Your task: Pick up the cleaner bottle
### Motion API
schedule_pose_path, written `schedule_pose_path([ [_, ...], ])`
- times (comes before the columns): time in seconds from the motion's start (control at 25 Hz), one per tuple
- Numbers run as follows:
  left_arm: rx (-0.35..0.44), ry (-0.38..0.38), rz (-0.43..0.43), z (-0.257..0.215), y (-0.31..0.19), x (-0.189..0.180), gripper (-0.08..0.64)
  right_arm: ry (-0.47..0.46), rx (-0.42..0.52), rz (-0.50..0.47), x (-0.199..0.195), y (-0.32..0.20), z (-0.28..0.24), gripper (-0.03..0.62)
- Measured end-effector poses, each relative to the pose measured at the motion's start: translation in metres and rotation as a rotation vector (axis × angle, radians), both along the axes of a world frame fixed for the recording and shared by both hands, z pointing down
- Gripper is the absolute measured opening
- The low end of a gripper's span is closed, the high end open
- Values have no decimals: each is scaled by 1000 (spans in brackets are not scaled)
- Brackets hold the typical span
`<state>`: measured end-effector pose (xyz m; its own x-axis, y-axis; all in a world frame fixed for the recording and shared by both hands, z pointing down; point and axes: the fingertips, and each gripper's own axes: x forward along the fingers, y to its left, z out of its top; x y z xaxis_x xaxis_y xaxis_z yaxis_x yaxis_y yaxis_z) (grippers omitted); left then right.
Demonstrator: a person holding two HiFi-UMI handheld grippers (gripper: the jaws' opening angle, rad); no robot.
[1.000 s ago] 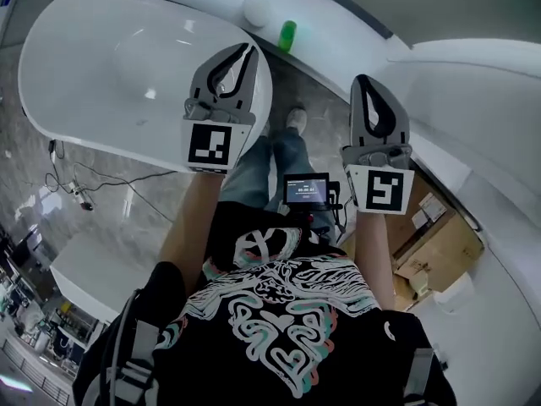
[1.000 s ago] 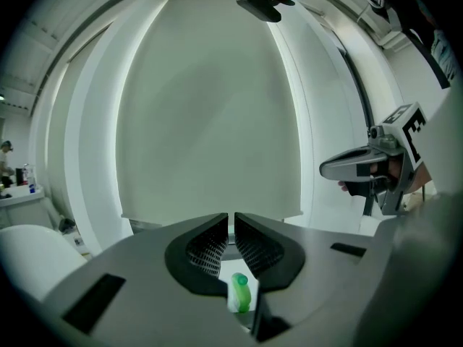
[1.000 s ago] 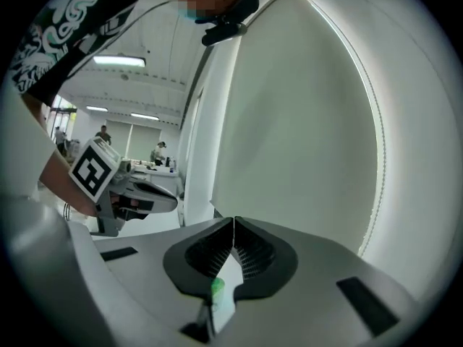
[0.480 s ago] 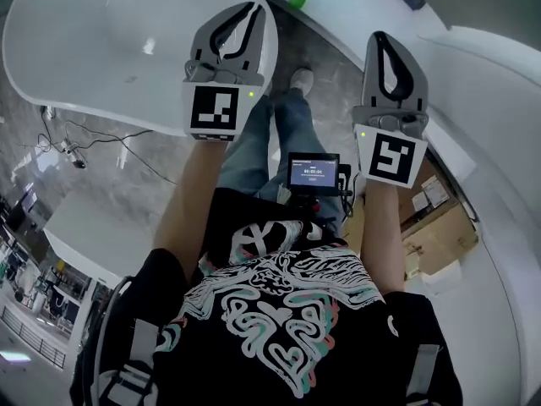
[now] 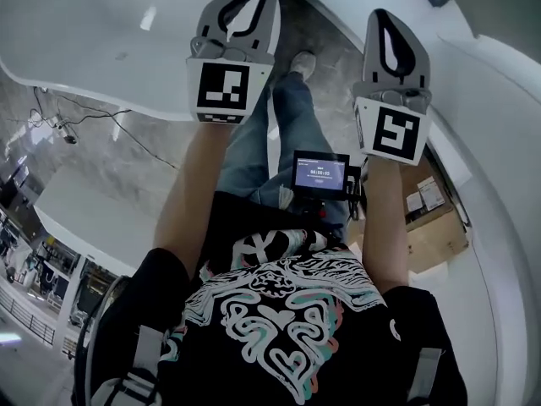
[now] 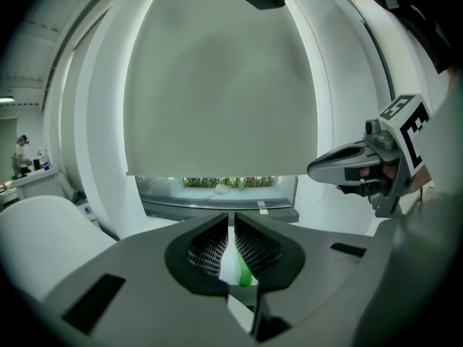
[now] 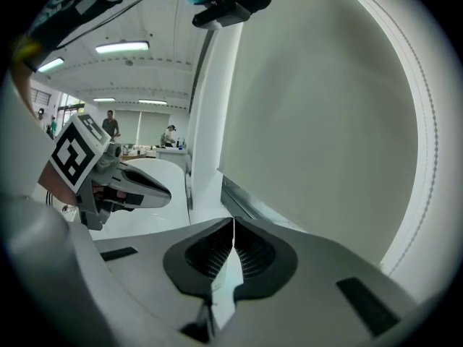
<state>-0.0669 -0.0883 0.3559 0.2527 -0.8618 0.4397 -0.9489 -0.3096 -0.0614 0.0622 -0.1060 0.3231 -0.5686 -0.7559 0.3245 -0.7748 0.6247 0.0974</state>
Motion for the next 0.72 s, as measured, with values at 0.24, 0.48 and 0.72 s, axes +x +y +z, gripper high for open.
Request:
schedule_pose_path([
  [0.24, -19, 6, -53, 30, -11, 4, 38, 22, 5, -52, 0, -10, 28, 28],
  [0.48, -26, 41, -56, 52, -24, 6, 38, 133, -4, -68, 1, -24, 61, 29],
  [0.72, -50, 40, -36, 83, -37, 8, 38, 121, -45, -37, 0, -39, 85, 28],
])
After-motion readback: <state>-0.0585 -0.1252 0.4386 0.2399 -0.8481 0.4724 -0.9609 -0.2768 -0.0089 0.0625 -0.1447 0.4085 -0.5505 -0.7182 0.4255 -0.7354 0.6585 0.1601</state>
